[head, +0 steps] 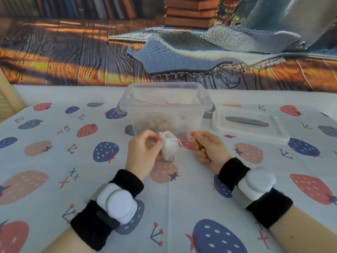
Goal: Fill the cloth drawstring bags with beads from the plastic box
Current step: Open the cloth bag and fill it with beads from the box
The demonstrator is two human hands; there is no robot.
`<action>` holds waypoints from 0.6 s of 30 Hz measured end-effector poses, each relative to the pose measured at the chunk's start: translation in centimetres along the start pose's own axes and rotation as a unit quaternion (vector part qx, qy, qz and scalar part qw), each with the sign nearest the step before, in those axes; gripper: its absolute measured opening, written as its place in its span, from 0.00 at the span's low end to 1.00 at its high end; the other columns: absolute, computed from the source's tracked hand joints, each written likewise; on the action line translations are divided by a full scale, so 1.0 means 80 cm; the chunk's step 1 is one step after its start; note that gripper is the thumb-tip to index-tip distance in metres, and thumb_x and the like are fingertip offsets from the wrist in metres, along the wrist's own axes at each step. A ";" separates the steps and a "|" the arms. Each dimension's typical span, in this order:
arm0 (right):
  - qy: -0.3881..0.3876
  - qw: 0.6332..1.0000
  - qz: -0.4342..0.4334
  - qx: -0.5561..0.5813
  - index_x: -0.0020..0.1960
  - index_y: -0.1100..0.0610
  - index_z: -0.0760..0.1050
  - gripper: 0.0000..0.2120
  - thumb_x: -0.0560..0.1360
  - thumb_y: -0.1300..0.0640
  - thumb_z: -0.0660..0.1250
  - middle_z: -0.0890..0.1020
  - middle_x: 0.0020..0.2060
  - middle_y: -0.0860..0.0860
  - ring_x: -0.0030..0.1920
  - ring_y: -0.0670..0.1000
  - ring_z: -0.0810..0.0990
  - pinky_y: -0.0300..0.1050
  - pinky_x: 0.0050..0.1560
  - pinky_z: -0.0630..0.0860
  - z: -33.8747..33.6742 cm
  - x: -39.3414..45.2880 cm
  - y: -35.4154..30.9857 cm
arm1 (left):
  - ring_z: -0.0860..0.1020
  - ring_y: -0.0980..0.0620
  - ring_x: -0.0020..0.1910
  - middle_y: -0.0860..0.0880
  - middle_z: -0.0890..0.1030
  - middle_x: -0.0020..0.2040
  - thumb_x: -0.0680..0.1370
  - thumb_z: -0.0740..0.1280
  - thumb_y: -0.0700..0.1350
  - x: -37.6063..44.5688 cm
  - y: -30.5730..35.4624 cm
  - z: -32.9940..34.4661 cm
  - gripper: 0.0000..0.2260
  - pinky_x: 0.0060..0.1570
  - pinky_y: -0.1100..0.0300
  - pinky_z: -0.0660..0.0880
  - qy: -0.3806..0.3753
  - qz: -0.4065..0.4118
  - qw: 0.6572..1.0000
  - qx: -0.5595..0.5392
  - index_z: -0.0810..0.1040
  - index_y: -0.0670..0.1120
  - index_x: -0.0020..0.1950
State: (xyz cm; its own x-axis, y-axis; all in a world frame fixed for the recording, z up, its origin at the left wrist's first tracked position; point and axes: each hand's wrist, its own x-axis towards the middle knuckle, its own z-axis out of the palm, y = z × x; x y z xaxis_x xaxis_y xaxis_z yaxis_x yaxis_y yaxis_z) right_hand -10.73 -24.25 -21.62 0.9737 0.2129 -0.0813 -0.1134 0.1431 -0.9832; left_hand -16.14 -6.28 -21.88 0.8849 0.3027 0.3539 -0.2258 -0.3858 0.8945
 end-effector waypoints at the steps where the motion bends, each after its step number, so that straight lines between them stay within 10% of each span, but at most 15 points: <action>1: 0.014 0.999 -0.038 -0.033 0.48 0.60 0.71 0.06 0.80 0.60 0.58 0.67 0.27 0.53 0.19 0.43 0.60 0.32 0.19 0.56 0.003 -0.001 0.002 | 0.80 0.48 0.38 0.50 0.81 0.39 0.75 0.69 0.40 -0.002 -0.003 -0.001 0.03 0.36 0.52 0.79 0.000 0.016 1.000 0.011 0.78 0.44 0.42; 11: 0.012 0.930 -0.318 -0.183 0.46 0.52 0.72 0.07 0.76 0.64 0.63 0.62 0.26 0.46 0.26 0.41 0.64 0.25 0.32 0.66 0.028 -0.035 0.002 | 0.79 0.58 0.43 0.55 0.81 0.40 0.75 0.69 0.42 -0.013 0.000 0.000 0.03 0.48 0.64 0.75 -0.012 0.113 0.993 0.024 0.77 0.46 0.42; 18: 0.001 0.883 -0.396 -0.251 0.50 0.46 0.73 0.05 0.76 0.52 0.60 0.59 0.27 0.49 0.29 0.43 0.60 0.41 0.31 0.65 0.027 -0.033 0.009 | 0.79 0.59 0.41 0.54 0.81 0.39 0.76 0.68 0.38 -0.015 -0.002 0.003 0.02 0.47 0.67 0.74 -0.022 0.123 0.992 0.020 0.77 0.43 0.44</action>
State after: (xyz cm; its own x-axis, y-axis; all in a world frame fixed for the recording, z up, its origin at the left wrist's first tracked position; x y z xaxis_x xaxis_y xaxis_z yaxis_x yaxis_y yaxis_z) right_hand -13.79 -22.65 -21.78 0.7089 0.2364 0.6645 0.7047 -0.1997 -0.6808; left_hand -17.08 -6.81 -22.49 0.8223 0.1570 0.5470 -0.4214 -0.4781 0.7706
